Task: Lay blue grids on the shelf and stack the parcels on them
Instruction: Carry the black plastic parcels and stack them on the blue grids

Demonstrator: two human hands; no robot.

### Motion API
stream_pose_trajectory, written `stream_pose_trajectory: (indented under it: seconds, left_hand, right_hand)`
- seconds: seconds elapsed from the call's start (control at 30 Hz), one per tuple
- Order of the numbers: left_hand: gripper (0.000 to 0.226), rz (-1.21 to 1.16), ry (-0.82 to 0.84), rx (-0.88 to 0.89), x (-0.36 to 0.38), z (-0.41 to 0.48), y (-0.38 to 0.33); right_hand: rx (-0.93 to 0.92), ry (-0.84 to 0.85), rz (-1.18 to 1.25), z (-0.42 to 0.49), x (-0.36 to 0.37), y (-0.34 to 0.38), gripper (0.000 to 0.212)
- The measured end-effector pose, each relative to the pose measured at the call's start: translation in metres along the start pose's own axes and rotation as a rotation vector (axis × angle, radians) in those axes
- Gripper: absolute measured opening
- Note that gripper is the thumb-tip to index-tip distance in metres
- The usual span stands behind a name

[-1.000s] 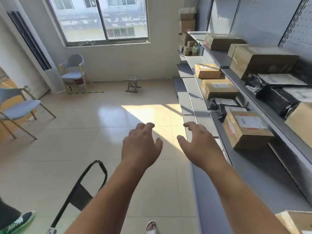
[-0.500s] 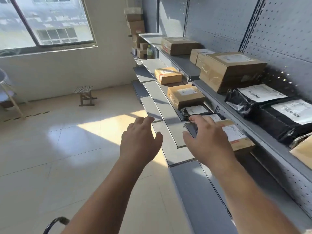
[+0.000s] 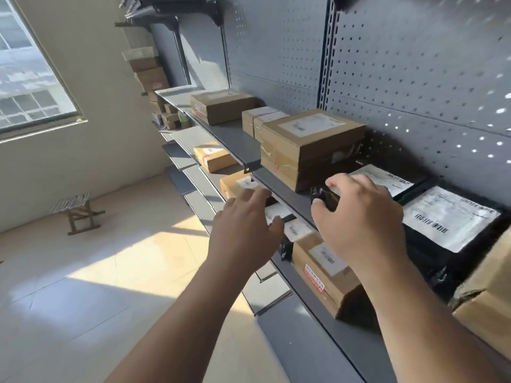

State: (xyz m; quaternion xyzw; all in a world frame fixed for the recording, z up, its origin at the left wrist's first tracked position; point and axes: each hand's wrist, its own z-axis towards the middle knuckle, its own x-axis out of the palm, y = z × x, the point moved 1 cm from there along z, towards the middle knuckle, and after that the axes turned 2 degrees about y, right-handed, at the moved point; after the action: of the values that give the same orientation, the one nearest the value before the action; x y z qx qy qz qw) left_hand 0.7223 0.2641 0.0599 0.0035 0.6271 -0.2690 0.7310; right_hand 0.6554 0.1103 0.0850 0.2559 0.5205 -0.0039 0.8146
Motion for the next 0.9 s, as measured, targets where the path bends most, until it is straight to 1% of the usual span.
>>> stream_pose_trajectory:
  seconds: [0.1, 0.27, 0.47, 0.63, 0.77, 0.9]
  left_hand:
    - [0.053, 0.009, 0.007, 0.064, 0.012, 0.030, -0.020]
    - [0.054, -0.023, 0.064, 0.167, 0.033, 0.069, -0.059]
    - [0.056, -0.022, 0.117, 0.316, 0.056, 0.108, -0.094]
    - [0.056, -0.057, 0.180, 0.497, 0.075, 0.136, -0.111]
    - [0.055, -0.096, 0.236, 0.609, 0.083, 0.152, -0.115]
    - [0.056, -0.104, 0.298, 0.718, 0.087, 0.161, -0.117]
  right_hand:
    - [0.043, -0.003, -0.033, 0.017, -0.001, -0.011, 0.039]
    - [0.126, -0.001, -0.078, 0.023, -0.003, -0.034, 0.032]
    - [0.263, 0.019, -0.147, 0.031, -0.004, -0.051, 0.035]
    - [0.445, -0.028, -0.214, 0.042, -0.007, -0.056, 0.035]
    - [0.613, -0.053, -0.255, 0.049, -0.001, -0.050, 0.035]
    - [0.765, -0.093, -0.259, 0.055, 0.005, -0.049, 0.039]
